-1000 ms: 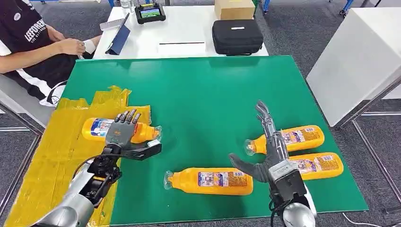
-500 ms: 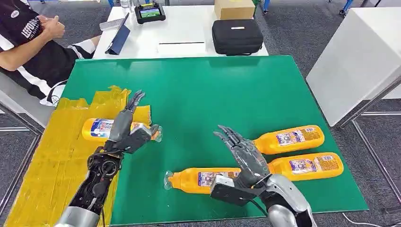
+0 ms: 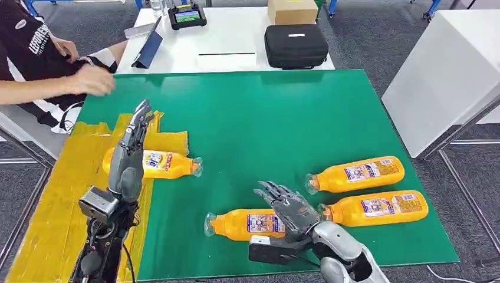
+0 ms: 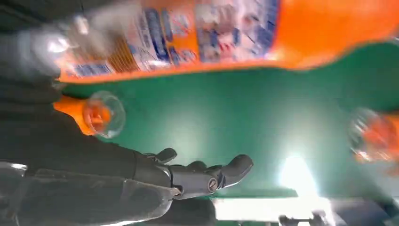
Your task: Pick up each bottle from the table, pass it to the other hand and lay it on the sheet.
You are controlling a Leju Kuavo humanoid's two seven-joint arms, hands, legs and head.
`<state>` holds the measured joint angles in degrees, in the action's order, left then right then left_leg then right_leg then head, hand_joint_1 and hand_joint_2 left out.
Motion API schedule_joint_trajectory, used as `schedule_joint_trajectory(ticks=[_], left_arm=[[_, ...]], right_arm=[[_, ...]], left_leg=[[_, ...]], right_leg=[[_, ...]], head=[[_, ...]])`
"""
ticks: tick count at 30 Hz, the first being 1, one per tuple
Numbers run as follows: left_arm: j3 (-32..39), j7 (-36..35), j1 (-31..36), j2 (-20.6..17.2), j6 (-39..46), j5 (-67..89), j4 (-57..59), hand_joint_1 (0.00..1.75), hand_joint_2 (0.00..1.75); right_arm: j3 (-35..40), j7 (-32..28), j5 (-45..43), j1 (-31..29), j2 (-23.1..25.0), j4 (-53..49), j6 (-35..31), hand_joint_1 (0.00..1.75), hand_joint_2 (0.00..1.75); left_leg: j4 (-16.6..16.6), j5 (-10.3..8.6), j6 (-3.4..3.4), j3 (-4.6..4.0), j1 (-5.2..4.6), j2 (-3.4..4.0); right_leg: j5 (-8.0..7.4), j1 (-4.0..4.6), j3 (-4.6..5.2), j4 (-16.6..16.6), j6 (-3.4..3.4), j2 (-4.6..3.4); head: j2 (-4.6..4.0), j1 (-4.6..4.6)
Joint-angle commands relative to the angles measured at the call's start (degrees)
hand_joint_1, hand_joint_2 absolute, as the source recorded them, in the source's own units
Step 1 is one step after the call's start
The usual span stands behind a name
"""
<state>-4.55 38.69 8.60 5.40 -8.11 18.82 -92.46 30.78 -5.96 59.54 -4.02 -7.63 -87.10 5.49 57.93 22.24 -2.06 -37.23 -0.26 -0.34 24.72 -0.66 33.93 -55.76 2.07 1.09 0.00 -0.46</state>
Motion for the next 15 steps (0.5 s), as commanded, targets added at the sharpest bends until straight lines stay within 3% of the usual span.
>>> schedule_joint_trajectory(ticks=[1,14,15], left_arm=[[-1.03,1.31,-0.91,0.88,-3.37,-2.47,-4.39,0.0,0.0],[-2.76,1.31,-0.5,1.13,-2.91,-2.34,-4.24,0.0,0.0],[-2.95,1.31,-0.54,1.1,-2.8,-2.18,-4.3,0.0,0.0]], right_arm=[[6.18,5.96,3.54,-7.2,0.87,20.51,-0.16,0.0,1.75],[6.69,8.84,7.18,-5.11,0.89,23.76,3.81,0.02,1.75],[6.25,8.78,7.19,-5.07,1.15,23.99,3.1,0.89,1.75]], left_leg=[[-0.05,0.13,0.13,0.4,0.07,0.23],[-0.1,0.14,0.19,0.79,0.09,0.01],[-0.08,0.14,0.17,0.77,0.08,0.03]], right_leg=[[0.03,0.06,-0.38,0.14,-0.08,-0.28],[0.09,0.07,-0.72,0.19,-0.09,0.01],[0.06,0.06,-0.59,0.17,-0.08,0.02]], head=[[0.0,-0.02],[0.0,0.0],[0.0,-0.02]])
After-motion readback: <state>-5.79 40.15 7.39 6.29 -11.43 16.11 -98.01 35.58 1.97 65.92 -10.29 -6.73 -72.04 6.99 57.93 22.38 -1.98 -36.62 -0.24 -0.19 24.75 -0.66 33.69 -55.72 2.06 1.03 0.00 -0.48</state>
